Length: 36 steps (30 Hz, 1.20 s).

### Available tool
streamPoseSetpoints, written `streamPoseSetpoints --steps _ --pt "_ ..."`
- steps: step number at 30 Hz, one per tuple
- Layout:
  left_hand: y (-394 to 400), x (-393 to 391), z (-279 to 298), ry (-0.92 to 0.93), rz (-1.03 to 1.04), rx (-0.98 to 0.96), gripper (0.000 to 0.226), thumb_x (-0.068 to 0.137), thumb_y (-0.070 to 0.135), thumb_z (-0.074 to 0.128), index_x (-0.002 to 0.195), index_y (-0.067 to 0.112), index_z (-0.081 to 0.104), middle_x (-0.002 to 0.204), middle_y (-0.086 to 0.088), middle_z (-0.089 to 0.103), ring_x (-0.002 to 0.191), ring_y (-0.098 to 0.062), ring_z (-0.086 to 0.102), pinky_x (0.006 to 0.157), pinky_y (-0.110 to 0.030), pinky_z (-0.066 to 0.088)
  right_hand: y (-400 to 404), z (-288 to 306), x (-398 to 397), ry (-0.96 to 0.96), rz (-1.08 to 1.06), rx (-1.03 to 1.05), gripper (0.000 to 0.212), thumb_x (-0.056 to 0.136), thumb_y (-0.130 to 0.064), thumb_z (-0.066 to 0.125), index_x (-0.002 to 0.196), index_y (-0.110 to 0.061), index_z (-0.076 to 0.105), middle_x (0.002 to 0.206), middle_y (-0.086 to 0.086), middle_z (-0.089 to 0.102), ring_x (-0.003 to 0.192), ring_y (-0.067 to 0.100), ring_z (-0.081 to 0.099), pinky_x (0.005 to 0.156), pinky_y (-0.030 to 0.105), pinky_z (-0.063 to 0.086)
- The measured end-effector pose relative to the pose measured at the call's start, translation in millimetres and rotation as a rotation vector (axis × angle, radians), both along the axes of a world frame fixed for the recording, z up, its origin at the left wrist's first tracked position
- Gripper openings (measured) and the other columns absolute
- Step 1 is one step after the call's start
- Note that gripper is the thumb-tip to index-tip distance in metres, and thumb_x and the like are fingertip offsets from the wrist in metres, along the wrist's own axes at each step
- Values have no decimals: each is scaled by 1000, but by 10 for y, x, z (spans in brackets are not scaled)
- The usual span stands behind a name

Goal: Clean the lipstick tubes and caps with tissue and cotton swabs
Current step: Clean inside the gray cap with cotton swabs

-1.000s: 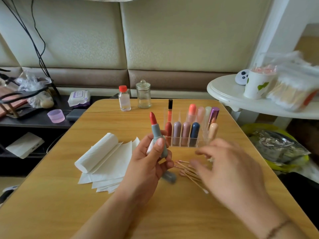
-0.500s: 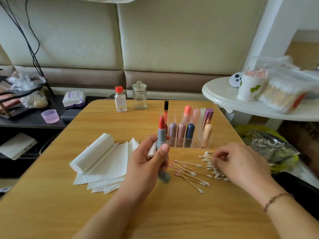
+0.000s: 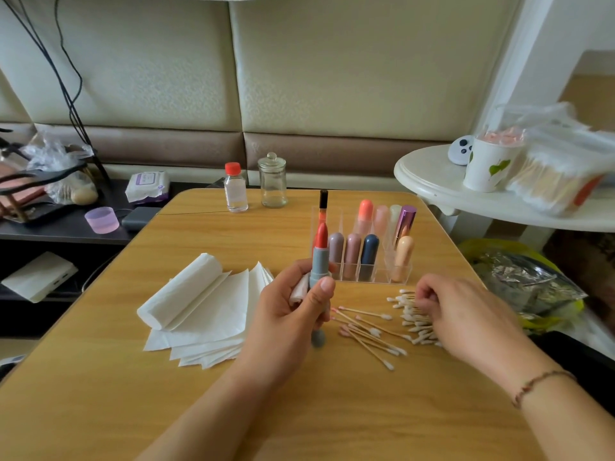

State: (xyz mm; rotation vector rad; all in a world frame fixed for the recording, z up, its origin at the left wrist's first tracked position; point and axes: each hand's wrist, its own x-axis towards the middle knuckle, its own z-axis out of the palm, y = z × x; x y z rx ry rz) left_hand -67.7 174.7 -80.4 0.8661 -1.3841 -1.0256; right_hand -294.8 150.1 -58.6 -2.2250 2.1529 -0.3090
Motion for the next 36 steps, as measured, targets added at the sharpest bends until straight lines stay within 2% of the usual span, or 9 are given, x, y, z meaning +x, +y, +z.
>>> streamPoseSetpoints --steps 4,8,14,18,23,25,27,30,36 --pt "4 -10 4 6 -10 0 25 91 36 60 98 13 63 70 -5 51 62 -13 48 56 -24 42 9 -42 12 -57 2 30 21 101 -24 53 112 -42 59 110 -20 58 109 8 53 84 33 55" --pt "-4 -14 -1 1 -27 5 26 90 38 62 99 13 63 71 -4 51 62 -12 49 57 -24 43 -11 -29 -28 -52 10 -19 16 102 -32 49 107 -41 60 106 -19 57 103 9 55 82 34 55" --pt "-3 -12 -6 -1 -36 0 24 91 36 61 99 14 63 72 -3 51 63 -10 49 57 -23 43 -28 -53 -41 -77 9 -30 23 105 -26 40 115 -34 58 115 -10 55 95 11 56 77 30 50" --pt "6 -15 -7 3 -45 4 29 92 41 60 97 13 62 73 -6 52 64 -12 48 58 -24 42 -8 -5 11 -273 9 -223 22 103 -20 43 105 -21 64 104 -5 55 90 13 53 73 25 38" --pt "9 -28 -12 33 -74 33 27 94 33 54 110 11 58 84 -4 61 66 -16 50 57 -21 43 102 254 292 -475 195 -437 18 99 -9 52 94 -20 65 80 -15 61 75 -1 58 62 4 39" --pt "10 -27 -23 35 -81 53 28 93 33 53 109 10 57 86 -4 63 67 -17 50 57 -21 43 39 176 297 -363 161 -331 18 100 -10 52 96 -21 66 87 -10 60 77 1 55 59 7 37" --pt "2 -24 -25 40 -79 77 28 93 33 54 107 9 58 85 -5 63 67 -18 50 57 -22 43 -15 41 218 -271 99 -216 17 99 -11 53 97 -21 67 96 -6 59 87 13 54 65 14 36" --pt "-33 -18 -45 84 -88 120 33 93 36 54 107 6 58 85 -5 62 68 -20 49 57 -25 42 -19 -64 129 -234 26 -121 15 97 -15 58 91 -27 61 97 -6 56 91 16 53 74 28 39" --pt "-39 -31 -32 249 -159 192 38 95 35 52 114 3 59 97 -13 62 67 -18 50 58 -27 38 -24 -68 82 -217 -50 -202 11 97 -26 58 88 -31 59 82 -6 61 77 20 58 66 36 52"
